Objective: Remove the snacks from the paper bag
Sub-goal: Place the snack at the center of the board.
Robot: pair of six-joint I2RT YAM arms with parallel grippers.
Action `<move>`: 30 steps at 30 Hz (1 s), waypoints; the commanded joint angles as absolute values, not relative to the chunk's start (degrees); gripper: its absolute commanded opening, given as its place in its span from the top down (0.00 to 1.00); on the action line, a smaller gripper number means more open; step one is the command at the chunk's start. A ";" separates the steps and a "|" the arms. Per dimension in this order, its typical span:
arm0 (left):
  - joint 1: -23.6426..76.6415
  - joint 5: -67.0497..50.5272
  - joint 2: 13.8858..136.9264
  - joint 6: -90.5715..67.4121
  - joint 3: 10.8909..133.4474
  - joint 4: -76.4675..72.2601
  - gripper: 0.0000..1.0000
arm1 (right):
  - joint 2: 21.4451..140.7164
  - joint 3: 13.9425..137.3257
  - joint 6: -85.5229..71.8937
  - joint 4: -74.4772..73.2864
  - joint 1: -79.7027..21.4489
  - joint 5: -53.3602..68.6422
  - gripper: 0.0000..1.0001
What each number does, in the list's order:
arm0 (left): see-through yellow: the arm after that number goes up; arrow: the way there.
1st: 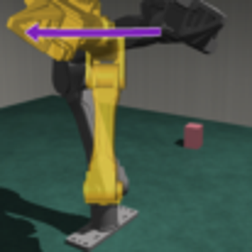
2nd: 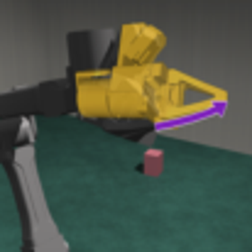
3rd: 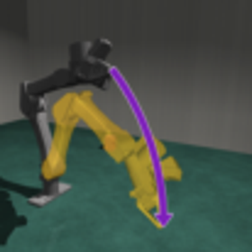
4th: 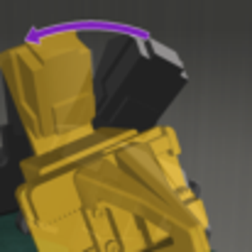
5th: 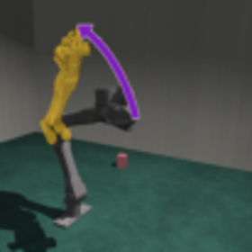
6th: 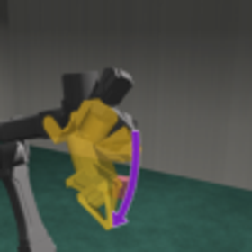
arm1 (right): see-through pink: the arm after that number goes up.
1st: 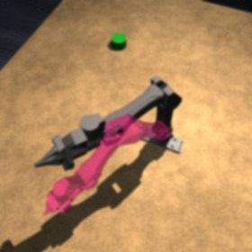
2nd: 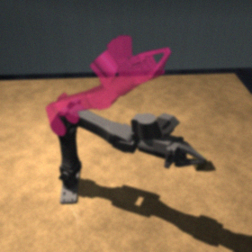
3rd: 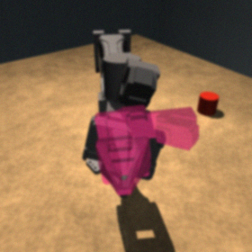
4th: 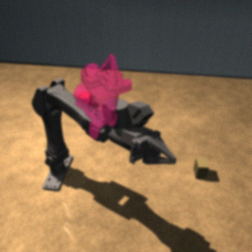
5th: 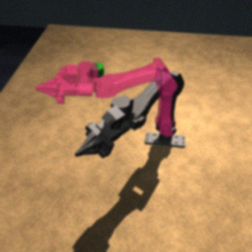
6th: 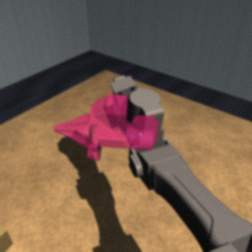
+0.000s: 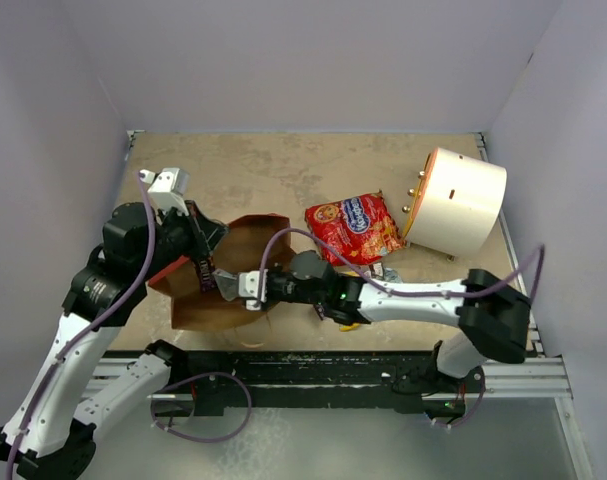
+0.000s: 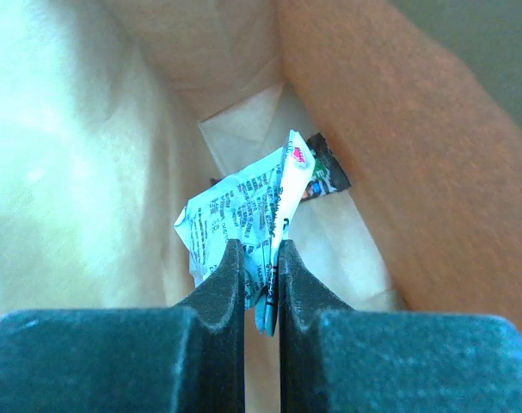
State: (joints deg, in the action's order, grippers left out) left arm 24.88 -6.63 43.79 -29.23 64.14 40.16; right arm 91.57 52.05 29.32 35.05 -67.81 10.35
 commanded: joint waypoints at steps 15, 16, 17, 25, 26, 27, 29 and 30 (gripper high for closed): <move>24.92 0.81 48.50 -26.91 65.29 38.97 1.00 | 55.52 48.79 32.18 12.49 -65.45 -23.68 1.00; 24.90 1.34 48.81 -27.08 65.49 39.94 1.00 | 54.93 49.20 29.26 14.63 -64.11 -27.14 1.00; 24.88 1.88 49.22 -27.26 65.75 40.64 1.00 | 54.63 49.83 25.42 15.94 -62.02 -30.18 1.00; 24.88 3.02 48.84 -27.10 66.91 42.01 1.00 | 60.55 51.87 -12.15 3.14 -50.12 -36.43 1.00; 24.87 3.00 48.52 -26.95 67.01 41.95 1.00 | 61.62 51.53 -15.55 0.50 -49.98 -35.83 1.00; 24.87 2.97 48.32 -26.86 67.10 41.81 1.00 | 62.76 51.09 -19.68 -2.87 -49.74 -35.60 1.00; 24.87 2.87 47.79 -26.56 67.28 41.37 1.00 | 64.10 50.34 -29.75 -10.22 -48.99 -35.32 1.00; 24.87 2.63 47.57 -26.50 67.58 41.01 1.00 | 64.37 49.45 -33.71 -12.68 -48.54 -34.35 1.00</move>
